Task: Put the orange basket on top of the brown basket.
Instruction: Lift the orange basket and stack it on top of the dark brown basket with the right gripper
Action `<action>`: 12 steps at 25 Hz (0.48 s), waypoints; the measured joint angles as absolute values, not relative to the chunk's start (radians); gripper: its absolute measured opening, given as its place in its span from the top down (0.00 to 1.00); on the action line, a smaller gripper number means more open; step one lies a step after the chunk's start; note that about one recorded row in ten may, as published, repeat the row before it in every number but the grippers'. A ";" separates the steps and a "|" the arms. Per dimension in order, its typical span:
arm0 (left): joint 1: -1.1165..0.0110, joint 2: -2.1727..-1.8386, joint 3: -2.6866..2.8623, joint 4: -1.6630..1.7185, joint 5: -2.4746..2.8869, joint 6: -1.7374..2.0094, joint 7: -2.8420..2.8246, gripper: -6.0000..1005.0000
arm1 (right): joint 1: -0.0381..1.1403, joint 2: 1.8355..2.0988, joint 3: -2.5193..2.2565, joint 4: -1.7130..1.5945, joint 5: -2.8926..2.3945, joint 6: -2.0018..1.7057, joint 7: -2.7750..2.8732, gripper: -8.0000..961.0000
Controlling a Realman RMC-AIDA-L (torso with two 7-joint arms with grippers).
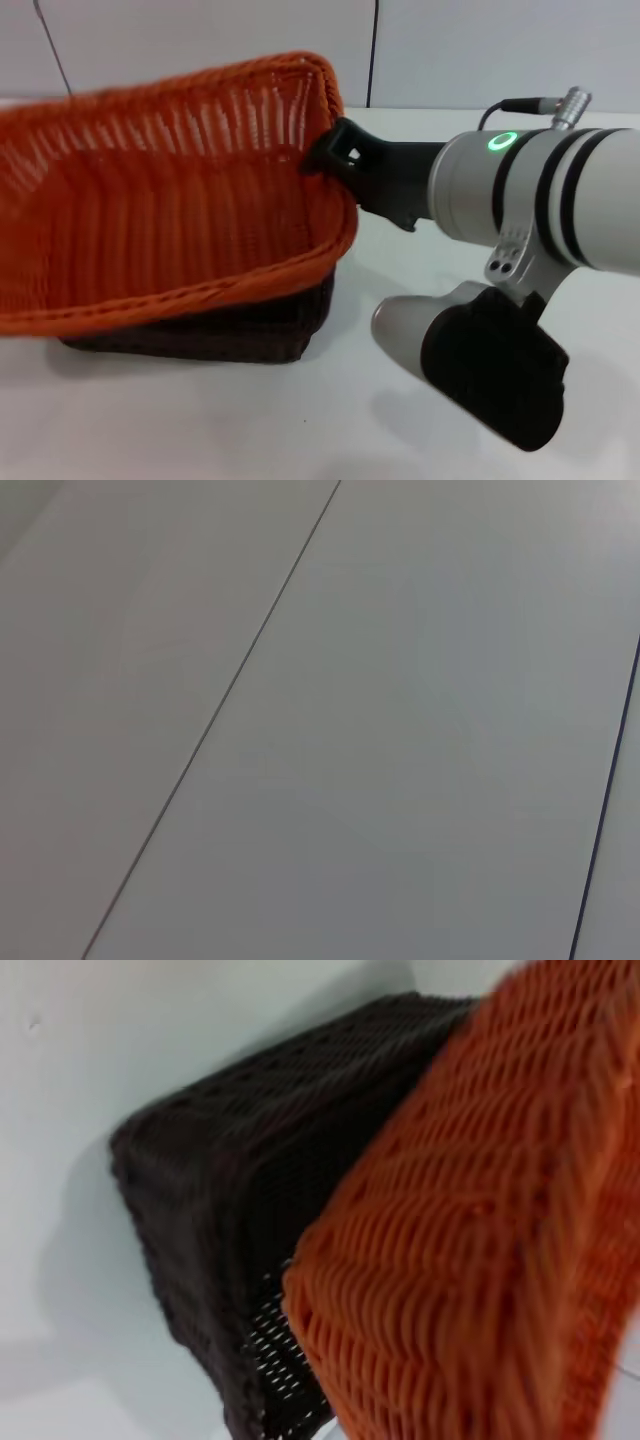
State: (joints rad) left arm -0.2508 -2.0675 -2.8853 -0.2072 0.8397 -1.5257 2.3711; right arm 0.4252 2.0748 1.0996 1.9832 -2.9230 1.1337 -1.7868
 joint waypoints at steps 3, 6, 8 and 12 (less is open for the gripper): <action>-0.252 -2.067 -2.885 -0.206 0.833 -1.526 2.373 0.41 | 0.416 2.073 1.104 1.989 -2.924 1.145 -1.787 0.70; -0.253 -2.068 -2.885 -0.205 0.833 -1.527 2.374 0.41 | 0.400 2.074 1.102 1.972 -2.925 1.114 -1.784 0.68; -0.253 -2.068 -2.883 -0.202 0.833 -1.528 2.374 0.41 | 0.395 2.075 1.097 1.947 -2.925 1.085 -1.780 0.66; -0.252 -2.066 -2.879 -0.200 0.833 -1.528 2.375 0.41 | 0.367 2.076 1.077 1.913 -2.925 0.990 -1.778 0.65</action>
State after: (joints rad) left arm -0.2525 -2.0661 -2.8791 -0.2001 0.8329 -1.5280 2.3746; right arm 0.3667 2.0757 1.0769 1.9135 -2.9253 0.9899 -1.7776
